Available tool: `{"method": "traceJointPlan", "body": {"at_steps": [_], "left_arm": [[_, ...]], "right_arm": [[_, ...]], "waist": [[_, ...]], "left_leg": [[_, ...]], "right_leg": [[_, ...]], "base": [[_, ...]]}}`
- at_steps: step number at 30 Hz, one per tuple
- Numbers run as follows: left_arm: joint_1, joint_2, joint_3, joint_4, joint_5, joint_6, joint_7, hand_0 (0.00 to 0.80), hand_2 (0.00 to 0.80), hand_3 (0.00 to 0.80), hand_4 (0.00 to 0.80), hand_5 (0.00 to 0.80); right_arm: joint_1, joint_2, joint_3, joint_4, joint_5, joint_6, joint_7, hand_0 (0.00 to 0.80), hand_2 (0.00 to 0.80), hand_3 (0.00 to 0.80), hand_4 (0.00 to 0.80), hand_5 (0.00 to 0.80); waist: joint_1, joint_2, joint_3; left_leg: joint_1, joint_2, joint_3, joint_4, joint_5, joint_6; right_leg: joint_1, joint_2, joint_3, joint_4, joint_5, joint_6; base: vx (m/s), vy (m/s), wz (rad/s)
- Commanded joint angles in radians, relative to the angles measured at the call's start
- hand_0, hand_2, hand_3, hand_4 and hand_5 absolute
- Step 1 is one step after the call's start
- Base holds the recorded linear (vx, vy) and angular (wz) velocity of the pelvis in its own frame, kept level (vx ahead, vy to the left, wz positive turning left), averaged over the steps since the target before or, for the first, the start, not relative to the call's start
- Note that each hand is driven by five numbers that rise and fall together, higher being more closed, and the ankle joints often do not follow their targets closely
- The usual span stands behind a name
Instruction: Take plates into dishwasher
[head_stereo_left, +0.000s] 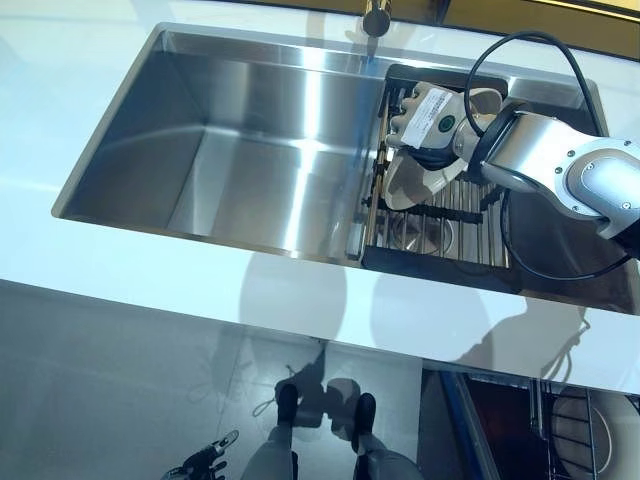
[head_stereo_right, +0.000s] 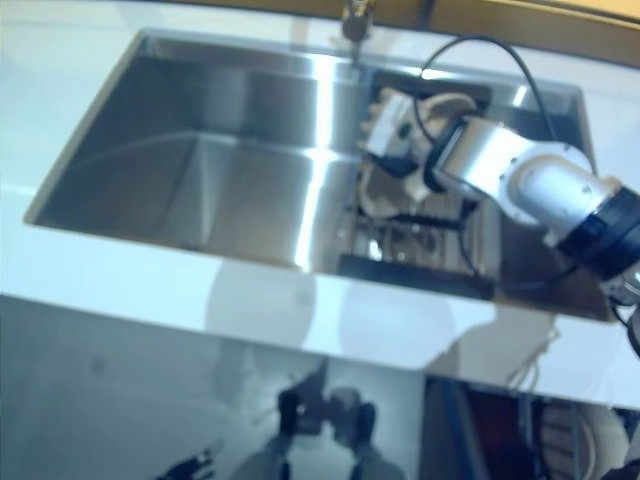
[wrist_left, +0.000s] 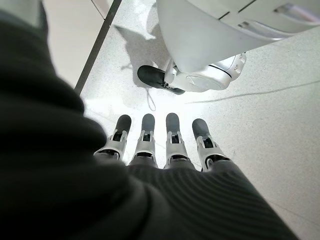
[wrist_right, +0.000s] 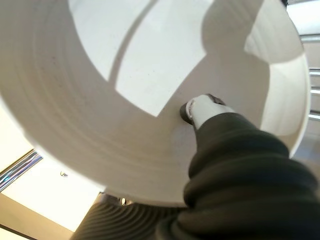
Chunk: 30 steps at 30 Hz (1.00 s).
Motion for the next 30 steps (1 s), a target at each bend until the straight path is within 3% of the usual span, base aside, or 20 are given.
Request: {"method": "traceJointPlan", "body": {"at_steps": [1,8,12,22,30], "left_arm": [[0.013,0.024,-0.008,0.02,0.003,-0.014,-0.008,0.0,0.0,0.0,0.0,0.0],[0.025,0.02,0.008,0.024,0.024,-0.01,-0.012,0.0,0.0,0.0,0.0,0.0],[0.03,0.01,0.019,0.03,0.052,0.003,-0.003,0.0,0.0,0.0,0.0,0.0],[0.044,-0.001,0.028,0.057,0.109,0.025,0.002,0.0,0.0,0.0,0.0,0.0],[0.052,-0.011,0.031,0.073,0.123,0.031,-0.003,0.0,0.0,0.0,0.0,0.0]], "right_arm": [[-0.104,-0.056,0.059,0.056,0.017,0.034,-0.075,0.8,0.8,0.8,0.8,0.8],[-0.102,-0.09,0.027,0.148,0.085,0.079,-0.179,0.8,0.8,0.8,0.8,0.8],[-0.034,-0.127,-0.064,0.236,0.089,0.084,-0.245,0.8,0.8,0.8,0.8,0.8],[0.072,-0.224,-0.169,0.312,0.121,0.105,-0.288,0.8,0.8,0.8,0.8,0.8],[0.184,-0.318,-0.287,0.4,0.343,0.175,-0.353,0.8,0.8,0.8,0.8,0.8]], "waist": [[0.008,-0.059,-0.054],[-0.005,-0.078,-0.105],[-0.023,-0.092,-0.153],[-0.061,-0.1,-0.243],[-0.111,-0.097,-0.305]], "left_leg": [[0.004,-0.044,0.05,-0.004,-0.054,0.047],[0.043,-0.04,0.061,-0.004,-0.077,0.048],[0.084,-0.036,0.082,-0.004,-0.102,0.053],[0.154,-0.029,0.127,-0.004,-0.139,0.058],[0.184,-0.02,0.161,-0.004,-0.157,0.059]], "right_leg": [[-0.001,0.014,0.016,-0.002,-0.029,0.046],[0.027,0.017,0.031,-0.002,-0.038,0.048],[0.059,0.022,0.054,-0.002,-0.048,0.051],[0.111,0.031,0.099,-0.002,-0.062,0.06],[0.127,0.048,0.149,-0.002,-0.063,0.062]], "base": [[0.0,0.0,0.0],[0.004,0.002,-0.01],[0.046,0.006,-0.14],[0.038,-0.013,-0.2],[0.031,-0.031,-0.18]]}}
